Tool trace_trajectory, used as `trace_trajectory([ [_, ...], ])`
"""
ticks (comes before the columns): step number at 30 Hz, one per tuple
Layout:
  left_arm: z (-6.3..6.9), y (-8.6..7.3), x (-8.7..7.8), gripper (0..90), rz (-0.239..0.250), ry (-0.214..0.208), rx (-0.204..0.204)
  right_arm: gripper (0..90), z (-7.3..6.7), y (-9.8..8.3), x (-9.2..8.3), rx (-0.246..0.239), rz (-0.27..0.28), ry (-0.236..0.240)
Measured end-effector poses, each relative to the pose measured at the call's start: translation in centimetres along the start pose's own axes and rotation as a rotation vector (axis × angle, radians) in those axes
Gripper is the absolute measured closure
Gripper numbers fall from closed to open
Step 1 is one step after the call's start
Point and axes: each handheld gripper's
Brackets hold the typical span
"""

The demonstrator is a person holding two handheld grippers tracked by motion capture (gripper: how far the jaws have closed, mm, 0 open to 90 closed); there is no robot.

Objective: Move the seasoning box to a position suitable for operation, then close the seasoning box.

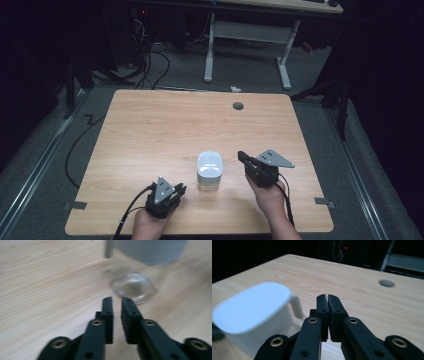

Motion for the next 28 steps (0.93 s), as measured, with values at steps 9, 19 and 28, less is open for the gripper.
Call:
trace_trajectory([
  [9, -6.7, 4.3, -1.4, 55.2, 0.054, 0.200, 0.054, 68.5, 6.3, -3.8, -0.6, 0.063, -0.101, -0.150],
  [19, -8.3, 3.4, -4.2, 54.9, 0.105, 0.245, 0.032, 55.3, 8.3, -8.6, -5.2, 0.189, -0.105, -0.228],
  [28, -8.0, 3.8, -4.6, 54.9, 0.144, 0.233, 0.016, 51.3, 8.0, -8.6, -4.7, 0.154, -0.142, -0.221],
])
Point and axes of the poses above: each handheld gripper's, and its own axes: x roughly forward along the jaws, y roughly out of its top, z roughly to its right, and after that the axes turned 12 degrees about -y, right-handed
